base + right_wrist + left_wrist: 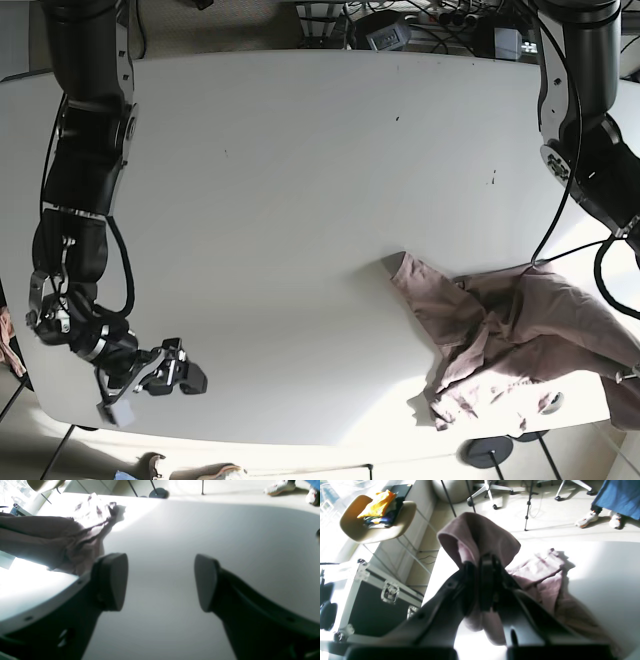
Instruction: Fold the T-shirt properly
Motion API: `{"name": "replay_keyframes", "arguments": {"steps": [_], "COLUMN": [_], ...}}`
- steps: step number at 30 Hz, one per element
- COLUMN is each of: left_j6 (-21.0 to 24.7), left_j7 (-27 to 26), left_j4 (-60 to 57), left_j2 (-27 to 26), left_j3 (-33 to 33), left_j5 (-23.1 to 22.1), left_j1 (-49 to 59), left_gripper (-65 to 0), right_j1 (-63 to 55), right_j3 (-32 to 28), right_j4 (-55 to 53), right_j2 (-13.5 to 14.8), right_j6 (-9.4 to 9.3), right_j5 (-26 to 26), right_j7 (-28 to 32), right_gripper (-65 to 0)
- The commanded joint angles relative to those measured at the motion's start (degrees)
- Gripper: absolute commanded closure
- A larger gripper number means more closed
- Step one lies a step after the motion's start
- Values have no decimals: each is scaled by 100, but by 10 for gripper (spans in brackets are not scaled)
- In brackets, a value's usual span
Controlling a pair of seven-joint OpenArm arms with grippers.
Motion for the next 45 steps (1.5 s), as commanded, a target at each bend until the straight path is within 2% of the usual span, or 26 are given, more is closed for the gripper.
{"name": "replay_keyframes", "arguments": {"steps": [1,8,12,14,15,16,17,20,24,26,28,33,34,36,39,41,45], "left_j6": [-238,-369,-369,-369,-369,-369,-369,-369,-343,-264,167,1011,1310,1670,2154,2189,2180], "left_j7": [-131,-131,-131,-131,-131,-131,-131,-131,-202,-817,-1512,-3199,-3718,-4307,-4905,-5353,-5599], "left_j4": [498,1395,1518,1518,1527,1527,1500,1237,278,-583,-1339,-3159,-3599,-4117,-5128,-5858,-6860], "left_j2": [-50,-24,3,3,3,3,3,152,231,539,636,627,609,530,398,363,390], "left_j3": [-176,-756,-1152,-1310,-1415,-1486,-1486,-1336,-545,-413,-325,642,879,1161,1811,2154,2426], "left_j5": [-93,-93,-84,-58,-58,-58,-67,-84,-84,-49,-49,-58,-49,-49,-49,-49,-49], "left_j1": [441,2226,2929,3131,3202,3263,3263,3228,2859,2498,2287,1540,1347,1074,547,257,-25], "left_gripper": [0,0,-4,-144,-236,-361,-426,-435,-435,-433,-433,-433,-433,-433,-436,-438,-438], "right_j1": [-164,-946,-1060,-1122,-1131,-1131,-1140,-1140,-1140,-1148,-1210,-1368,-1412,-1421,-1553,-1579,-1685], "right_j3": [36,-25,-491,-579,-588,-597,-597,-597,-597,-588,-579,-561,-561,-561,-553,-544,-403], "right_j4": [333,377,386,386,386,386,386,386,395,395,430,667,755,773,799,799,843], "right_j2": [-66,-699,-735,-735,-735,-735,-735,-735,-735,-735,-743,-743,-743,-752,-743,-735,-726], "right_j6": [27,27,27,27,27,27,27,27,27,27,27,27,27,27,27,27,27], "right_j5": [166,130,139,139,139,139,139,166,183,174,183,174,148,148,174,183,183], "right_j7": [249,258,451,460,460,460,460,460,451,451,451,460,460,460,460,460,460], "right_gripper": [-495,-506,-504,-504,-504,-504,-504,-503,-503,-503,-503,-503,-503,-503,-503,-503,-503]}}
